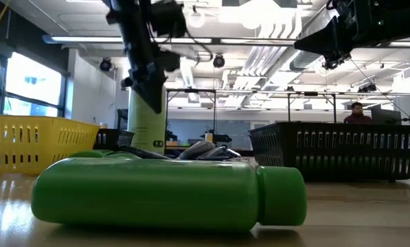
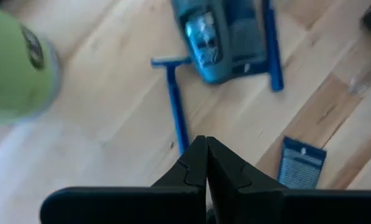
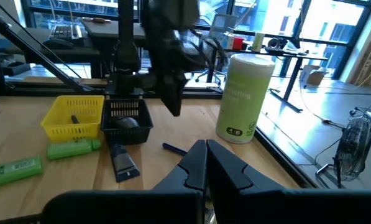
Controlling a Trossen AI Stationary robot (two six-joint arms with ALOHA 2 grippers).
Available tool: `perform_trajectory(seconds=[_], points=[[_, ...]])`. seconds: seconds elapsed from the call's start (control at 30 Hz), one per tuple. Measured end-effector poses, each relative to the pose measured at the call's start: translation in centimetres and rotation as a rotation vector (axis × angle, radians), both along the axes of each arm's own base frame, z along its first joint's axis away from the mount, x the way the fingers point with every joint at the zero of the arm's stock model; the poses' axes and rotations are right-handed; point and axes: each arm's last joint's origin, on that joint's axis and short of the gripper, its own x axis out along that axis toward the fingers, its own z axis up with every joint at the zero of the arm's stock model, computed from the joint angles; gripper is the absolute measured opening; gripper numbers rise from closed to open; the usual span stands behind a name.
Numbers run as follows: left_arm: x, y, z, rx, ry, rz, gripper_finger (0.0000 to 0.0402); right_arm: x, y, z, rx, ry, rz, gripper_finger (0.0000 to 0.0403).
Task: Pick & Place Travel size toiletries
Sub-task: Put the bottom blue razor into the yellow bin
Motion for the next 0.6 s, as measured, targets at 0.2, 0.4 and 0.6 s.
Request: perform_trajectory(seconds=[0.2, 0.4, 0.6], points=[[-0.4, 3.6, -1.7, -0.132, 0.022, 0.071, 0.0000, 0.0, 0.0, 0.0, 0.000, 0.000, 0.000, 0.0002], [-0.4, 4.6, -2.5, -0.178, 0.025, 0.083, 0.0000, 0.0, 0.0, 0.0, 0.000, 0.000, 0.000, 0.0002], [-0.4, 4.5, -2.5, -0.162, 0.036, 0.032, 0.0001, 0.0, 0.0, 0.0, -0.001, 0.000, 0.000, 0.0002]])
